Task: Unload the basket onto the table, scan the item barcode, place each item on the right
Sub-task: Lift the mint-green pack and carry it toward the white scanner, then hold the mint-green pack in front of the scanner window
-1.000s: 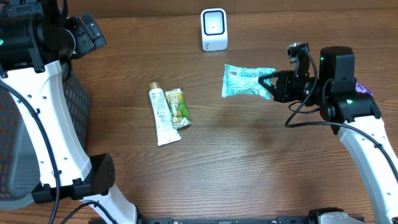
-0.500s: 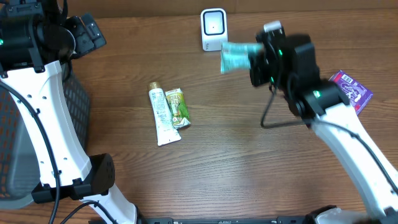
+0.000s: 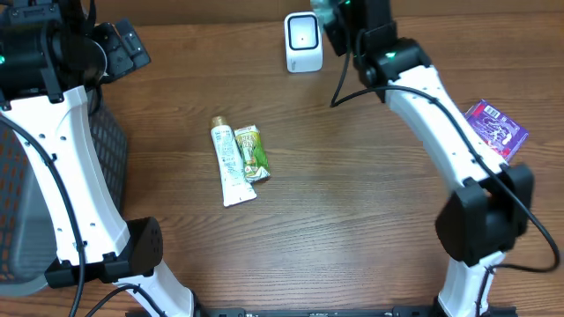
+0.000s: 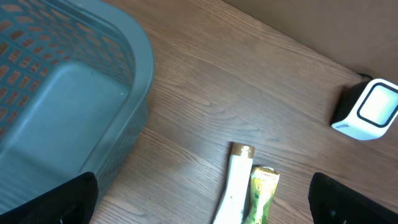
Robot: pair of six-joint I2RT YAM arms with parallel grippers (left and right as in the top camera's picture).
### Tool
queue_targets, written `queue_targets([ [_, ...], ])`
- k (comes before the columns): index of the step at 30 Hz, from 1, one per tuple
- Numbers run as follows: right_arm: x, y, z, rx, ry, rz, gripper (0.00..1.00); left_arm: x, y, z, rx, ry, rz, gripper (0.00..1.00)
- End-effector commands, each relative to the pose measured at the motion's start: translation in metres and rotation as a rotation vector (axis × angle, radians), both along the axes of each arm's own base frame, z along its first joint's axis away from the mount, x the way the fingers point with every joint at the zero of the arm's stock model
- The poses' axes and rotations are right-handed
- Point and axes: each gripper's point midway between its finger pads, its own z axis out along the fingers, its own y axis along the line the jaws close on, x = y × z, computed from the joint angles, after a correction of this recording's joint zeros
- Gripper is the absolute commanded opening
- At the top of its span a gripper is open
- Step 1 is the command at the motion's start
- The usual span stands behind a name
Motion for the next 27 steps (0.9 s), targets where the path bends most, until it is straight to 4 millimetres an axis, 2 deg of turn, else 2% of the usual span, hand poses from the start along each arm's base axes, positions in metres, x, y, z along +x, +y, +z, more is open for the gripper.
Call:
queue_targets([
  [1,0.014,0.007,0.005,-0.144,-0.079,0.044,0.04,0.001,0.001,-0.002,-0.012,0.003,0.013,1.00],
  [5,0.033,0.004,0.010,-0.227,-0.180,0.023,0.04,0.001,0.001,-0.002,-0.012,0.003,0.013,0.99],
  [11,0.045,0.021,0.018,-0.486,-0.316,0.136,0.04,0.001,0.001,-0.002,-0.012,0.003,0.013,0.99],
  [15,0.048,0.029,0.013,-0.655,-0.349,0.199,0.04,0.001,0.001,-0.002,-0.012,0.003,0.013,1.00],
  [19,0.047,0.040,-0.001,-0.751,-0.338,0.239,0.04,0.001,0.001,-0.002,-0.012,0.003,0.013,0.99],
  [23,0.046,0.050,-0.017,-0.814,-0.322,0.266,0.04,0.001,0.001,-0.002,-0.012,0.003,0.013,1.00],
  [27,0.048,0.047,-0.019,-0.839,-0.320,0.250,0.04,0.001,0.001,-0.002,-0.012,0.003,0.013,1.00],
])
